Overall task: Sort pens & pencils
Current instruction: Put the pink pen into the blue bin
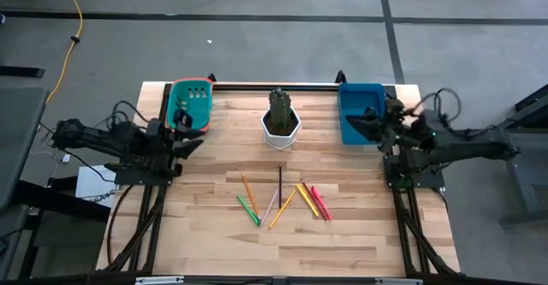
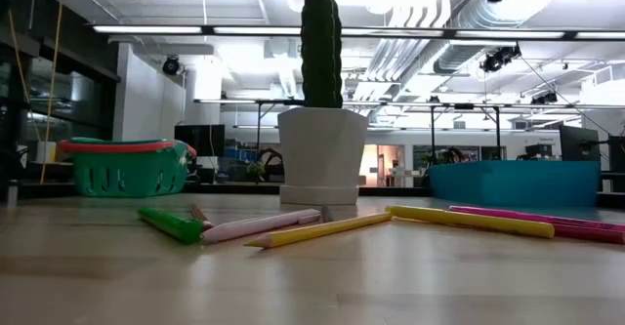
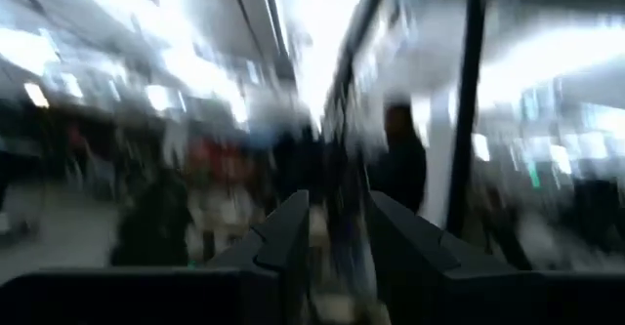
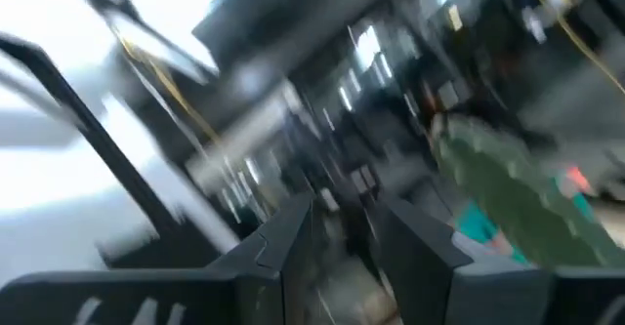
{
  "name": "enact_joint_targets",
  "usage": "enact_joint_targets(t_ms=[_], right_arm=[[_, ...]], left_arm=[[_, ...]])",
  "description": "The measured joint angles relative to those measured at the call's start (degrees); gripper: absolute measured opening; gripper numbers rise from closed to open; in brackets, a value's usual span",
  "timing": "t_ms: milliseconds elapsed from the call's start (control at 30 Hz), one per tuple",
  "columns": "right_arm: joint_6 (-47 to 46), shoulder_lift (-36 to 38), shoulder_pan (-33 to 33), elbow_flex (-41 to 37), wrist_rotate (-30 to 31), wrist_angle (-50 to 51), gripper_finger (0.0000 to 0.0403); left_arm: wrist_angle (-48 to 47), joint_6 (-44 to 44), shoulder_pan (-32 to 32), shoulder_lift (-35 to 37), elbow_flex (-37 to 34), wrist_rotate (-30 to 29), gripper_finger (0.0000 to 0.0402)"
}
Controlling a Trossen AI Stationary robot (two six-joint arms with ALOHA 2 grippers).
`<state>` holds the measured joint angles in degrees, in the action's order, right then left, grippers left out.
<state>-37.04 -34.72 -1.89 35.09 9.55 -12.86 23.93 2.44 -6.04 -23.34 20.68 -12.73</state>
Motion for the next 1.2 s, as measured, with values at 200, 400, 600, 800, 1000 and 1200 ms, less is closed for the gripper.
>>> enact_joint_targets(t_ms=[200,400,600,800,1000,1200], right_arm=[[0.0,-10.3,-2.1,20.2,-4.2,28.8,0.0110],[-0.5,-20.8,-7.4,33.7,-4.0,42.1,0.0110],[-5.6,-30.4,-11.4,41.1,-3.8,53.7,0.0110],[-14.0,-38.5,-13.7,44.3,-4.0,58.5,0.0110],[-21.1,-46.6,-15.0,47.5,-4.0,64.5,0.0110],[-24.8,-54.1,-15.4,52.3,-4.0,69.5,0.0110]], left_arm=[[-33.9,5.5,0.0,-6.1,22.6,1.9,0.0097],[-50.7,7.0,0.0,-14.6,37.5,6.2,0.0097],[-56.7,10.3,0.0,-22.2,41.4,14.4,0.0097],[-61.2,13.9,-0.9,-28.7,41.4,17.2,0.0097],[-62.9,18.3,-5.0,-33.2,41.4,16.2,0.0097],[-63.7,21.0,-10.5,-34.8,41.4,11.9,0.0097]])
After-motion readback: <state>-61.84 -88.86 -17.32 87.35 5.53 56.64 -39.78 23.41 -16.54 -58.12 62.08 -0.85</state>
